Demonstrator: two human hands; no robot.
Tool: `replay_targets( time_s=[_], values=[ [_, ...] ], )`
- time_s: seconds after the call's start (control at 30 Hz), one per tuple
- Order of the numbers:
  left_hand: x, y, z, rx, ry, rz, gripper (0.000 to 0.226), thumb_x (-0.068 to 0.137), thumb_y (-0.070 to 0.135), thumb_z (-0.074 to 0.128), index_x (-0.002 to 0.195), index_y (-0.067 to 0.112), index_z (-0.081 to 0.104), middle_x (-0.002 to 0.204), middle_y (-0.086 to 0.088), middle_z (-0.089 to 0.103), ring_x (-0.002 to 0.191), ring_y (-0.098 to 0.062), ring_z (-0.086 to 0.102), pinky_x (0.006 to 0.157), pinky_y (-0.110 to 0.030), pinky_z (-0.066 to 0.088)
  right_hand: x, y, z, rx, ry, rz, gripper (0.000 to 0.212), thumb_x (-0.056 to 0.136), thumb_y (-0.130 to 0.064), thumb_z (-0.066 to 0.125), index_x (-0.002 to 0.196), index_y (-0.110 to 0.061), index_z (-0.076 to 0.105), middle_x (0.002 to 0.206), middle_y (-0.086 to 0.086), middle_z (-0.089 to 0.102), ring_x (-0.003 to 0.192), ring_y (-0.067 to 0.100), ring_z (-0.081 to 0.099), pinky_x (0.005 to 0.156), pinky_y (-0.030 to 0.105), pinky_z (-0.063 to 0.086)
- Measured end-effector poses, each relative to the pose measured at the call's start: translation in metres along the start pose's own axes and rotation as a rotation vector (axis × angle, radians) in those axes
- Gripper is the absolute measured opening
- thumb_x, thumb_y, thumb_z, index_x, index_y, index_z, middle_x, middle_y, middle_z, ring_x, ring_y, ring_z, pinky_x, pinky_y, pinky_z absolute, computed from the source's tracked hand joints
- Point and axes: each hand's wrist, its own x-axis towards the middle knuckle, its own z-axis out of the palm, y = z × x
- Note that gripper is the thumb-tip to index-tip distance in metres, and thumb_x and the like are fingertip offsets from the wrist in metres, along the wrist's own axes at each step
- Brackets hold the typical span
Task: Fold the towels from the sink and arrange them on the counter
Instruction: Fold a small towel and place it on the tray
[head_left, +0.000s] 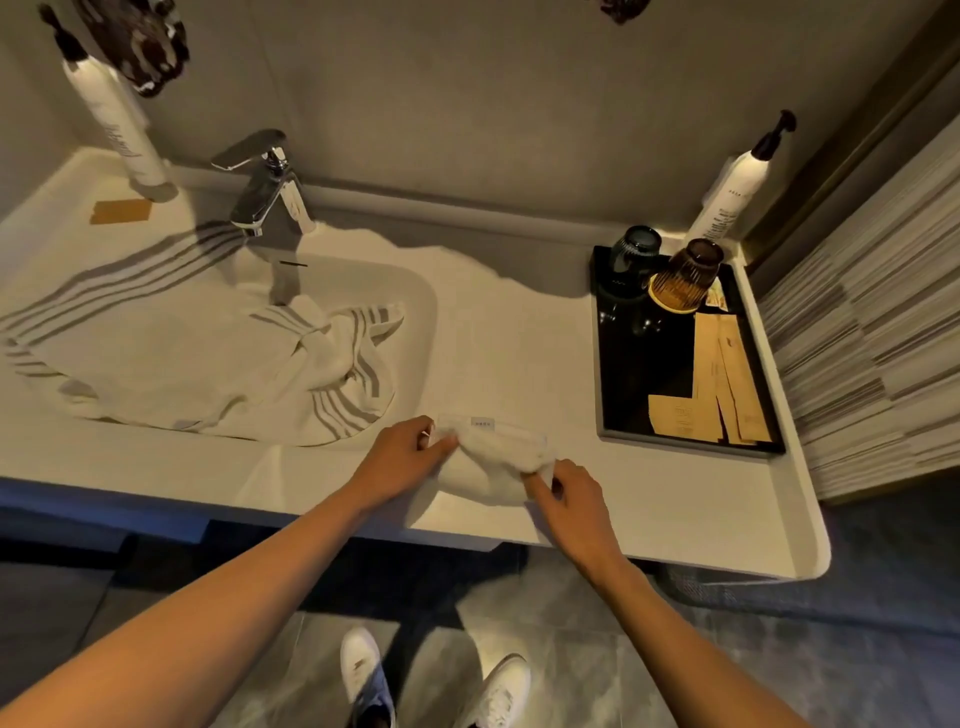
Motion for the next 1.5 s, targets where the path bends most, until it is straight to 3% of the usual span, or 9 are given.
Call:
replay_targets(
  time_s=[0.27,0.37,0.5,0.67,0.93,1.07,1.17,1.3,1.5],
  values=[
    [0.019,0.012,0.023,0.155,0.189,-0.153,0.038,0.086,0.046,0.065,0.102,0.017,0.049,0.091,0.004,0.058,0.081,-0.021,0.058,0.065,-0.033,0.042,0.026,-0.021,0.004,-0.011,0.025,0.516,0.061,0.087,-0.051,0.057,0.129,-0.01,0.042,0.122,0.009,0.056,0.109,0.029,0.058,0.081,0.035,0.046],
    [0.014,0.021,0.027,0.574,0.315,0.241,0.04,0.078,0.018,0.073,0.114,0.014,0.055,0.108,-0.008,0.057,0.089,-0.027,0.056,0.068,-0.035,0.04,0.032,-0.036,0.008,-0.293,0.198,0.284,0.065,0.082,-0.029,0.066,0.137,-0.011,0.037,0.132,0.012,0.045,0.113,0.031,0.053,0.088,0.04,0.048],
    [0.01,0.021,0.031,0.592,0.003,0.413,0.01,0.093,0.024,0.053,0.092,0.015,0.055,0.091,-0.003,0.059,0.078,-0.023,0.054,0.063,-0.036,0.038,0.031,-0.031,0.013,-0.667,0.19,-0.187,0.045,0.072,-0.013,0.075,0.11,-0.02,0.053,0.107,0.004,0.055,0.092,0.025,0.053,0.07,0.037,0.047],
    [0.001,-0.02,0.028,0.557,0.09,0.569,0.025,0.099,0.033,0.047,0.111,0.022,0.065,0.117,0.003,0.058,0.094,-0.018,0.054,0.073,-0.036,0.048,0.041,-0.035,0.014,-0.189,0.23,0.166,0.034,0.081,0.0,0.058,0.112,-0.014,0.054,0.117,0.007,0.048,0.105,0.027,0.051,0.082,0.039,0.052],
    [-0.001,0.006,0.022,-0.07,0.105,-0.288,0.07,0.074,0.035,0.082,0.127,0.01,0.043,0.119,-0.008,0.057,0.107,-0.026,0.058,0.074,-0.029,0.041,0.05,-0.058,-0.002,0.133,-0.092,0.564,0.056,0.082,-0.023,0.068,0.13,-0.005,0.045,0.125,0.013,0.058,0.106,0.029,0.061,0.079,0.029,0.05],
    [0.003,0.002,-0.001,-0.038,0.052,-0.413,0.086,0.076,0.051,0.076,0.136,0.001,0.04,0.125,-0.013,0.058,0.112,-0.029,0.059,0.082,-0.032,0.047,0.049,-0.08,-0.029,0.133,-0.161,0.208,0.025,0.08,-0.016,0.07,0.102,-0.015,0.059,0.096,0.001,0.065,0.086,0.015,0.063,0.07,0.027,0.053],
    [0.002,0.027,-0.019,-0.91,-0.118,-0.672,0.071,0.087,0.064,0.056,0.108,-0.003,0.057,0.094,-0.021,0.068,0.082,-0.033,0.068,0.077,-0.046,0.058,0.033,-0.102,-0.041,-0.067,0.003,-0.381,0.028,0.083,-0.011,0.066,0.106,-0.023,0.055,0.097,-0.004,0.059,0.085,0.01,0.055,0.068,0.023,0.045],
    [0.01,0.074,-0.04,-1.686,-0.339,-0.541,0.088,0.081,0.079,0.044,0.124,0.004,0.061,0.125,-0.027,0.063,0.118,-0.044,0.058,0.105,-0.057,0.041,0.018,-0.097,-0.061,-0.797,0.186,-0.884,0.047,0.071,-0.002,0.071,0.111,-0.019,0.054,0.108,0.007,0.06,0.091,0.028,0.053,0.076,0.038,0.045],
    [0.023,0.126,-0.029,-1.017,-0.603,-0.389,0.049,0.092,0.041,0.064,0.126,0.005,0.062,0.117,-0.017,0.071,0.108,-0.032,0.068,0.098,-0.049,0.052,0.021,-0.037,-0.114,-0.916,0.223,-1.032,0.024,0.082,-0.005,0.07,0.101,-0.017,0.061,0.112,0.01,0.064,0.101,0.03,0.055,0.094,0.042,0.043]
  ],
)
